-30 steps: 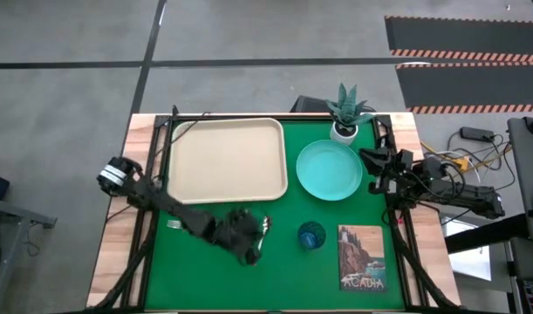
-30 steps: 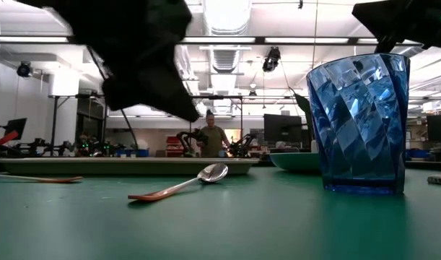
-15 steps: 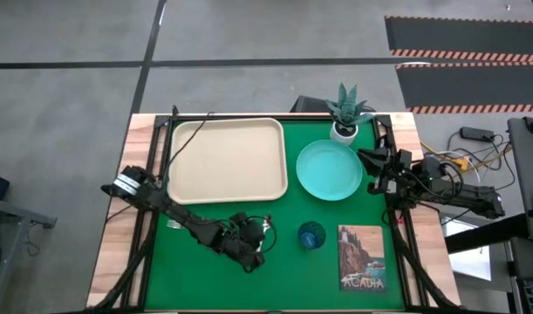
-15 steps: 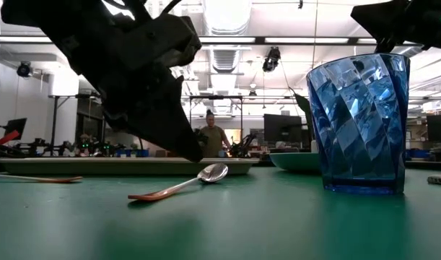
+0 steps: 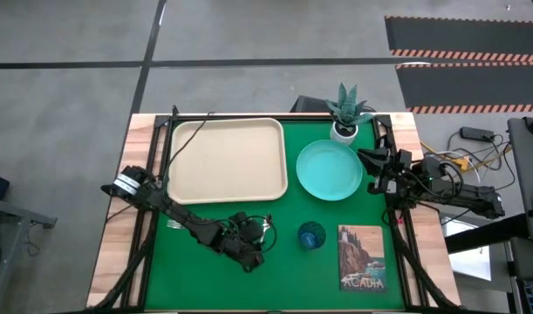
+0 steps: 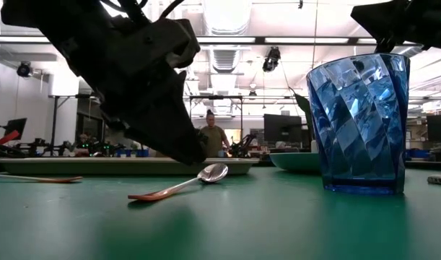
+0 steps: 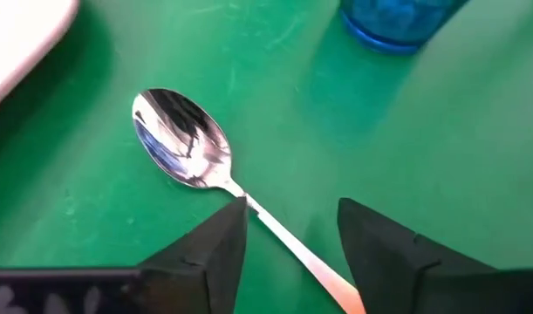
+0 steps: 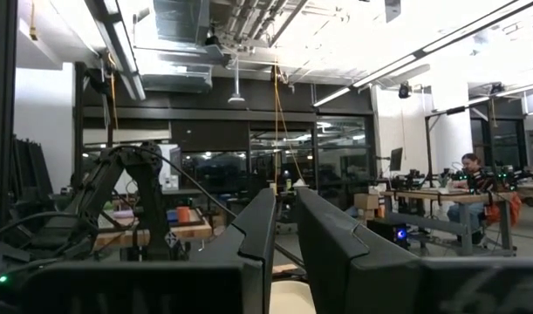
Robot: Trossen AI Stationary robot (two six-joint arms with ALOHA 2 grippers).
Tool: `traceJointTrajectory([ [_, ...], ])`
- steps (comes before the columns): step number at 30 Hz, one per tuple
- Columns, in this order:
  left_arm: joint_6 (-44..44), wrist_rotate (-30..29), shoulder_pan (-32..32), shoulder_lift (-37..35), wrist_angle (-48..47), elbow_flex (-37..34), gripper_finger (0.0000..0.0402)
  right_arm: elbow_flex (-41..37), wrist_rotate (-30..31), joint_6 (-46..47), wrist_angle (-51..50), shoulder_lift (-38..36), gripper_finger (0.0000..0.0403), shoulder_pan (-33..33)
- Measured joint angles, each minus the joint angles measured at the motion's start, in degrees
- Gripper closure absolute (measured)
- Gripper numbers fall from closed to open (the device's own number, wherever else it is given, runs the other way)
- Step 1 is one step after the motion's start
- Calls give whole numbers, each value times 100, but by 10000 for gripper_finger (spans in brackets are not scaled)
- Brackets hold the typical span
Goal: Pick and place plate/cup/fork/spoon on tray
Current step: Put the orange spoon on the white tray
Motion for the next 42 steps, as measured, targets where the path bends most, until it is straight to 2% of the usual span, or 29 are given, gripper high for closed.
traceJointTrajectory([
  [4,17,-300,0,115,-3,-5,229,0,0,1,-4,0,360,0],
  [13,-19,-379,-1,453,164,-6,253,0,0,-5,-90,0,360,0],
  [17,-310,-421,0,469,77,-4,270,0,0,-7,-120,0,360,-2],
  [29,-622,-517,4,456,-38,-26,392,0,0,-9,-126,0,360,-1],
  [42,-714,-515,124,201,-113,-12,399,0,0,4,-124,-2,360,0],
])
